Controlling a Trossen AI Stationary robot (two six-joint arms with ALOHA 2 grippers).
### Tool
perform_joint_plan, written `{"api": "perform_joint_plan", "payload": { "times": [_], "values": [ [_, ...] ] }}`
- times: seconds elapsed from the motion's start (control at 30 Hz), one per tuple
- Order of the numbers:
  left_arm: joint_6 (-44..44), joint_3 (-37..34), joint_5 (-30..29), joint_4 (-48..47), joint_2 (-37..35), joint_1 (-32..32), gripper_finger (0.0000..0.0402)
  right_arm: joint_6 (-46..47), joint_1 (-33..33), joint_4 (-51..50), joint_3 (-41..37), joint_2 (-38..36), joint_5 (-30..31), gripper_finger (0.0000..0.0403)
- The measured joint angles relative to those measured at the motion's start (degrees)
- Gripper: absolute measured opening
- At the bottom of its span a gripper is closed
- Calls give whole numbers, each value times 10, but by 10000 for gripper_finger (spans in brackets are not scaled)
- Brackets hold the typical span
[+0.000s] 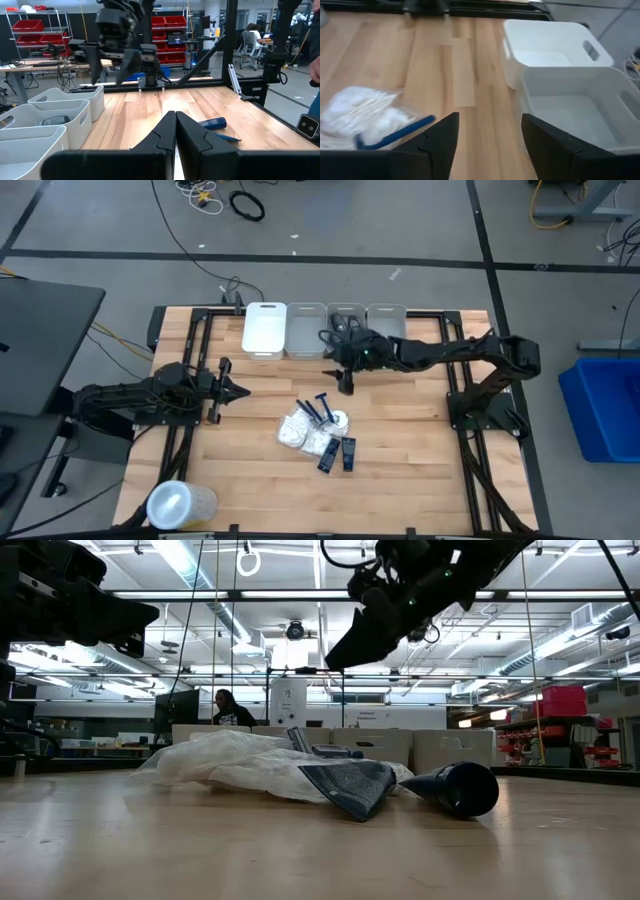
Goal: Pick & Place Travel size toiletries
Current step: Put the blue shave cream into the right gray bin
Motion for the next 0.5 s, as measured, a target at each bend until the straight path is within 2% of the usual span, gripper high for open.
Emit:
{"api": "perform_joint_plan", "payload": {
  "times": [0.5],
  "values": [
    [0, 0, 0, 0, 0, 0, 16, 6, 105, 43, 0, -21, 1, 204]
  ]
}}
